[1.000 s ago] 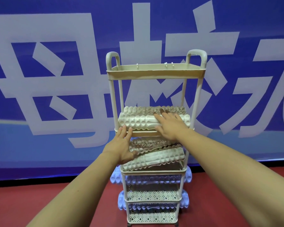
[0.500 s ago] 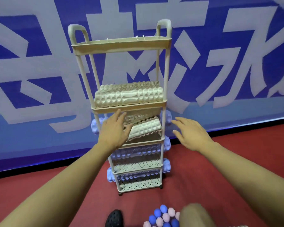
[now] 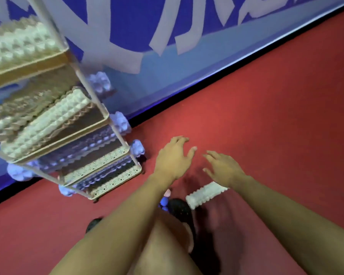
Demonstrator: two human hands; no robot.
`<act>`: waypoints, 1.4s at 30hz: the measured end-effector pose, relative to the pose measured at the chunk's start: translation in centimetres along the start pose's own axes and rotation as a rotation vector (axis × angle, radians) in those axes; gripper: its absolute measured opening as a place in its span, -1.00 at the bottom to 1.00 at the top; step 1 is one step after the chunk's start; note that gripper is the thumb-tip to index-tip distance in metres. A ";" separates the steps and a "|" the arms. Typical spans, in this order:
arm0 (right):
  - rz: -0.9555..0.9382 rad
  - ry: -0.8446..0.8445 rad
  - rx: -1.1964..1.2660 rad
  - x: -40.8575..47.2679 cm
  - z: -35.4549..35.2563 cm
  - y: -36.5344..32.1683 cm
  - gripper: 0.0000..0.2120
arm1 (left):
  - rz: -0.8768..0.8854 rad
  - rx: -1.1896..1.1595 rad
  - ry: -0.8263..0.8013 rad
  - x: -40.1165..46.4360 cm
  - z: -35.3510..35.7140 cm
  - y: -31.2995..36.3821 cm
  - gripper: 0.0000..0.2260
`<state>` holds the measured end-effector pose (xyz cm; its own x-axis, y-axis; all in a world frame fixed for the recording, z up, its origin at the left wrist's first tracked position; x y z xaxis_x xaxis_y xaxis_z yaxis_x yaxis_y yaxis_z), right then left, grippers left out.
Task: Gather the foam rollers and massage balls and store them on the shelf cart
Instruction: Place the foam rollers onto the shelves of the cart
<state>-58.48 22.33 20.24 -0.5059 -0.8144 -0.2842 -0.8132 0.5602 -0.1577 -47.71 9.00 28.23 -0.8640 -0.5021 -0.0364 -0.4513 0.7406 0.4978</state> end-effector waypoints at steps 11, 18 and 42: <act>0.119 -0.321 0.125 5.0 16.8 7.2 -0.46 | -0.023 -0.049 -0.221 6.4 10.5 -2.2 -0.49; 0.042 -0.462 0.088 9.5 24.6 7.6 -0.27 | -0.025 -0.118 -0.329 7.9 11.8 -6.0 -0.47; 0.570 0.099 0.914 10.7 21.1 6.7 -0.35 | -0.216 -0.192 -0.264 9.0 10.1 -10.5 -0.54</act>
<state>-63.31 20.57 -3.86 -0.7959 -0.3841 -0.4679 0.0508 0.7278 -0.6839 -52.99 1.22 13.94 -0.7926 -0.4870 -0.3670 -0.6008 0.5210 0.6063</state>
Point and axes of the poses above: each hand's wrist, its own x-axis towards the middle knuckle, its own z-axis out of the palm, y = z × x, the point moved 6 cm from there along x, towards the middle knuckle, and after that the axes turned 1 degree about z, right-handed, at the moved point
